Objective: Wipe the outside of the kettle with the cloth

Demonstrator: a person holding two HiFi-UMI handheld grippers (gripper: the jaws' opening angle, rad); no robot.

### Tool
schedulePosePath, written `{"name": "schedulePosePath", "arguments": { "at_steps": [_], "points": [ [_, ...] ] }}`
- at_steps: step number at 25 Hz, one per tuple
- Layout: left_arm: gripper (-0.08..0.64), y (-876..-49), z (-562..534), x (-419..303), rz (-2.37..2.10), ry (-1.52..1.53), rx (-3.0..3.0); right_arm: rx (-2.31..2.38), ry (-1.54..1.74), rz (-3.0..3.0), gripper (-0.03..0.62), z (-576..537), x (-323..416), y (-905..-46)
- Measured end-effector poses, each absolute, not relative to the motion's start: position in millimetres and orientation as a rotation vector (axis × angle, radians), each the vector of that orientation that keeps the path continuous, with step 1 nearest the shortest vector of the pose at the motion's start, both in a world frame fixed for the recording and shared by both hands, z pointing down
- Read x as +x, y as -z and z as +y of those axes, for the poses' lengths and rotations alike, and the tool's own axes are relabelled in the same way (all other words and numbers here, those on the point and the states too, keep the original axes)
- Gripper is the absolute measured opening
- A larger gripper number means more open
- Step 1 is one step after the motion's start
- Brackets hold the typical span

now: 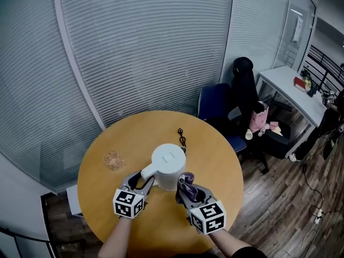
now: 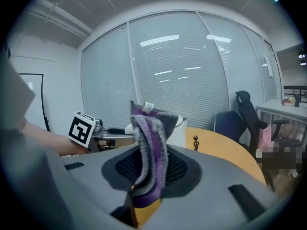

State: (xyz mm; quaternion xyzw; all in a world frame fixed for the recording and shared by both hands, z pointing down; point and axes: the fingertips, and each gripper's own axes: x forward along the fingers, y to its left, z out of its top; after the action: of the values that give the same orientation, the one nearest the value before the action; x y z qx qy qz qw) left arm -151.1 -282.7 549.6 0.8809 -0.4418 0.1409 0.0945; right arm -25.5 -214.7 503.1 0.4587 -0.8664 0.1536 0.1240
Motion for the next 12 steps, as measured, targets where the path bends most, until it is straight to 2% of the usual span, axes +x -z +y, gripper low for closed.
{"name": "schedulePosePath", "arguments": {
  "at_steps": [1,12],
  "points": [
    [0.189,-550,-281,-151,-1.310,-0.417,2.593,1.315,-0.435,-2.535,0.097,-217,-29,-503],
    [0.176,-549,-258,-134,-1.344,-0.421,2.508,1.155,-0.357,-2.547,0.097,-234,-67,-521]
  ]
}}
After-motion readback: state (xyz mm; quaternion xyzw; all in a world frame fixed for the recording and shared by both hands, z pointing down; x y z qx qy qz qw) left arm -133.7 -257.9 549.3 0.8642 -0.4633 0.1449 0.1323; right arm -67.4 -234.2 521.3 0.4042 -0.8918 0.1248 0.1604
